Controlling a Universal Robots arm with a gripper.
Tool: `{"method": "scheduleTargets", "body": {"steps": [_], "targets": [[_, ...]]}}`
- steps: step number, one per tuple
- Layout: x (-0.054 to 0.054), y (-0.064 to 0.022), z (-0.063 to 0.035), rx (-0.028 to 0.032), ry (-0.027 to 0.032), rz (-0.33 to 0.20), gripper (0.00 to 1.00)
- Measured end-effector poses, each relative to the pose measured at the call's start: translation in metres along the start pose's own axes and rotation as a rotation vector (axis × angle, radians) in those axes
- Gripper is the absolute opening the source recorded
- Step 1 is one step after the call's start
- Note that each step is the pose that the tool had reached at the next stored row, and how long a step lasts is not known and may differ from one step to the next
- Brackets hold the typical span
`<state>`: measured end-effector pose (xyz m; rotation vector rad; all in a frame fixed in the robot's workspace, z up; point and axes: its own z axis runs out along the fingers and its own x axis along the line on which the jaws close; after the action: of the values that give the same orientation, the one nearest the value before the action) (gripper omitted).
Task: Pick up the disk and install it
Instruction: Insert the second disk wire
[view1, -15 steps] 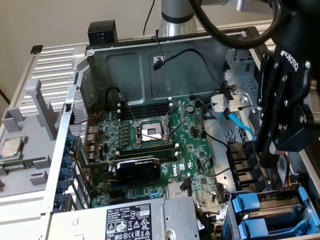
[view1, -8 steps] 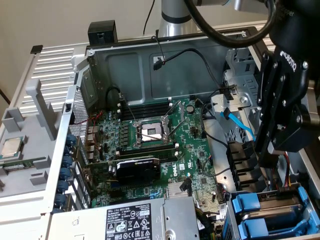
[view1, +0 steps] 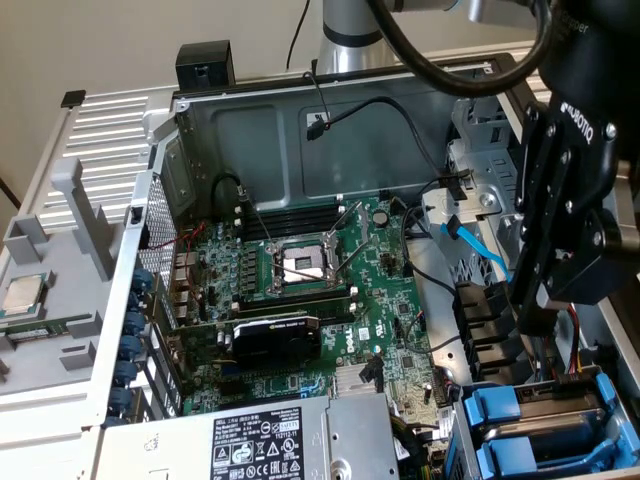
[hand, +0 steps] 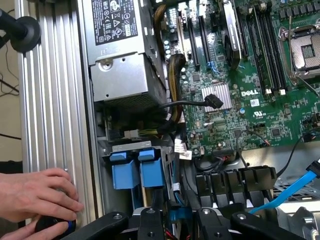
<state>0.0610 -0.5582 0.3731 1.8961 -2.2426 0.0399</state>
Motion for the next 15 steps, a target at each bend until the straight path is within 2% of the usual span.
{"method": "scheduleTargets", "body": {"steps": [10, 12, 13, 15], "targets": [[0.0001, 0.0005, 0.0009, 0.0033, -0.0003, 0.001, 0.31], [0.0001, 0.0008, 0.0011, 0.0036, -0.0004, 0.001, 0.29], [0.0001, 0.0008, 0.0011, 0.0037, -0.0004, 0.001, 0.22], [0.0001, 0.0008, 0.0012, 0.0037, -0.0005, 0.001, 0.22]]}}
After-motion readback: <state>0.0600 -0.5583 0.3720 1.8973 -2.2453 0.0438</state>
